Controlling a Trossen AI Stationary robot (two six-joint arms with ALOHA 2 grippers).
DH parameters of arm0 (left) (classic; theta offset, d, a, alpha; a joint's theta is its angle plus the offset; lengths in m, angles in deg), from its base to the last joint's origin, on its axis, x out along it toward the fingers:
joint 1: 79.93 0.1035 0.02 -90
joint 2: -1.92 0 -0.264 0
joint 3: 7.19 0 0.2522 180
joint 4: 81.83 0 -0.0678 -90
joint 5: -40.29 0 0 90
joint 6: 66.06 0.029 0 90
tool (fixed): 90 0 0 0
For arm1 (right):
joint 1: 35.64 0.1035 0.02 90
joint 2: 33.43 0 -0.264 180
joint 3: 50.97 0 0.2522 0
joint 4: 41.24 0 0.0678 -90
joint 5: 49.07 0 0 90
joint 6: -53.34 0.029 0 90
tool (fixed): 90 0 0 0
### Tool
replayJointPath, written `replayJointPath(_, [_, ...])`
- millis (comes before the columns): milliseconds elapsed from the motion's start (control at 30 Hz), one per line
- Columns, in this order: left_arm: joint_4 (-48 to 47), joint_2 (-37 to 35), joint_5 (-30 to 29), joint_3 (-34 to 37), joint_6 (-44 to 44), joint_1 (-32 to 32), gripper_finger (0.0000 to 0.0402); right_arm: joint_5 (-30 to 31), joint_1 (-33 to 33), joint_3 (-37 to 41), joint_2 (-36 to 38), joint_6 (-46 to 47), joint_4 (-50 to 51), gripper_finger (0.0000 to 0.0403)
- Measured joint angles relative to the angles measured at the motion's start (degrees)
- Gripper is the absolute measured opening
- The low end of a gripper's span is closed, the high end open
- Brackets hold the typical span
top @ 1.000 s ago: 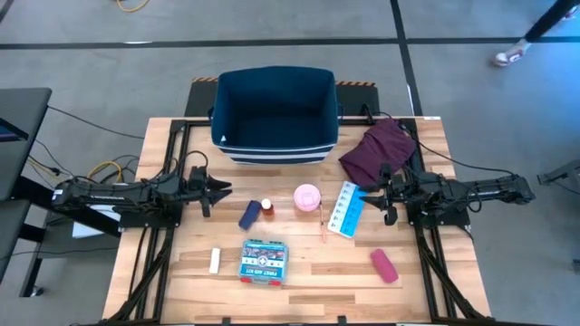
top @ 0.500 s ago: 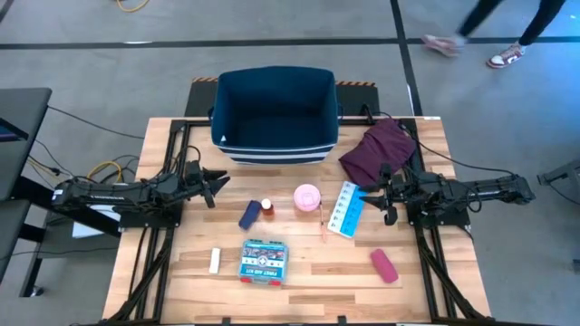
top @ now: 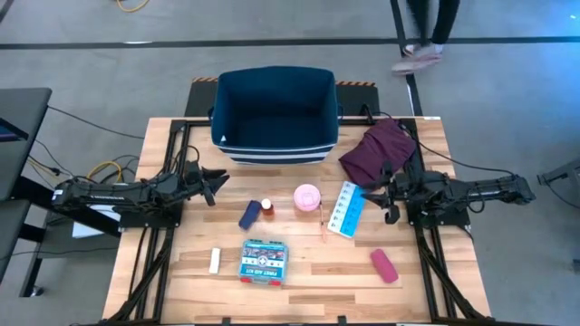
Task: Pick & place medical supplies in basket/bin
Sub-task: Put the pink tumbler into the blue bin
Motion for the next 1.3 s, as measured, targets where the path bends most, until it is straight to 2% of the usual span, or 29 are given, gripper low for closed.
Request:
replayJointPath(267, [-0.1,0.0,-0.3,0.0,-3.2,0.0,0.0137,0.3,0.0,0.0,0.0,1.5,0.7,0.0125])
replayJointPath(500, [-0.2,0.0,0.0,0.0,-3.3,0.0,0.0137,7.8,-0.2,0.0,0.0,2.6,-2.7,0.0125])
replayJointPath(600, [-0.2,0.0,-0.3,0.0,-3.3,0.0,0.0137,7.9,-0.2,-0.4,0.0,5.2,-5.4,0.0125])
replayJointPath(800, [-0.2,0.0,-0.3,0.0,-4.0,0.0,0.0137,7.3,0.8,-7.7,-3.0,7.4,-4.2,0.0125])
replayJointPath(1000, [-0.2,0.0,-0.3,0.0,-4.3,0.0,0.0137,7.4,3.4,-20.0,-16.9,14.2,6.0,0.0125])
replayJointPath(1300, [-0.2,0.0,-0.3,0.0,-4.4,0.0,0.0137,7.5,6.2,-41.6,-48.9,25.7,31.7,0.0125])
